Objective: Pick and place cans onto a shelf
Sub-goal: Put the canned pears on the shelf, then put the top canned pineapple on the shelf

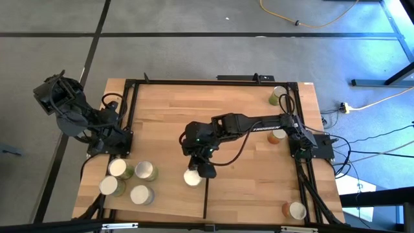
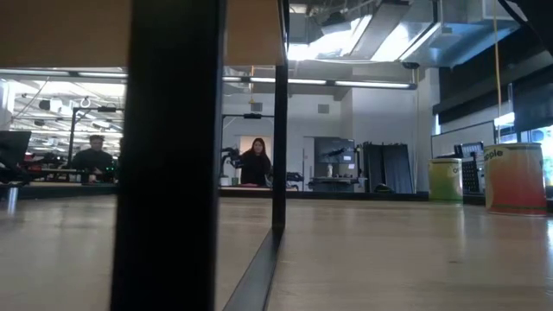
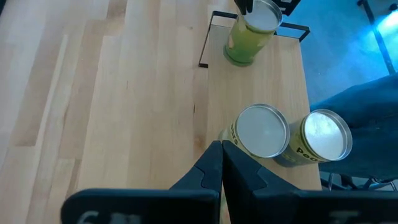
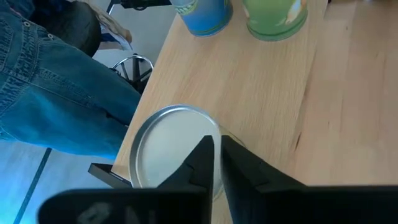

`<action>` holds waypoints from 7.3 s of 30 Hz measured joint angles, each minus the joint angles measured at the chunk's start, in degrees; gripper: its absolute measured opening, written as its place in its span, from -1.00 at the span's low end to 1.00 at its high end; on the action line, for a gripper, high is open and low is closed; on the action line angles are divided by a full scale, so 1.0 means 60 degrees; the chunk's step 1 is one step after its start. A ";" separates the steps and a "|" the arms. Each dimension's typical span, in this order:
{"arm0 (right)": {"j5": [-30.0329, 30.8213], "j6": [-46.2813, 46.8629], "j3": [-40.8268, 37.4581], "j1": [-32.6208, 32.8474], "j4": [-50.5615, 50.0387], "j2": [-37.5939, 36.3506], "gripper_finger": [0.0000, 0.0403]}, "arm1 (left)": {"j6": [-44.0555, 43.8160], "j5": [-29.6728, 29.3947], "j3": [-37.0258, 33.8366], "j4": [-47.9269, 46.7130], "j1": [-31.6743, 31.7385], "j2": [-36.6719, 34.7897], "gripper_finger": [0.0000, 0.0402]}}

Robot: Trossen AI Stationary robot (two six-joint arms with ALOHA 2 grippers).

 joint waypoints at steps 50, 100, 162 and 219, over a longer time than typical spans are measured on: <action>-0.0251 -0.2307 -0.3191 0.0602 -0.1173 -0.2022 -0.99 | 0.0857 -0.0534 0.0000 0.3936 0.1917 0.3519 -1.00; -0.1611 -0.4558 -0.2827 0.0233 0.0694 -0.1165 -1.00 | -0.0018 -0.0143 0.0000 0.3566 0.1684 0.3508 -1.00; 0.1506 -0.5183 -0.0345 -0.0210 -0.1935 -0.0950 -1.00 | -0.0017 0.0211 0.0000 0.3337 0.1686 0.3508 -1.00; 0.4674 0.7981 -1.1256 -0.1551 -0.5424 -0.8604 -0.53 | 0.0653 -0.0120 -0.0003 0.2762 0.2747 0.3439 -1.00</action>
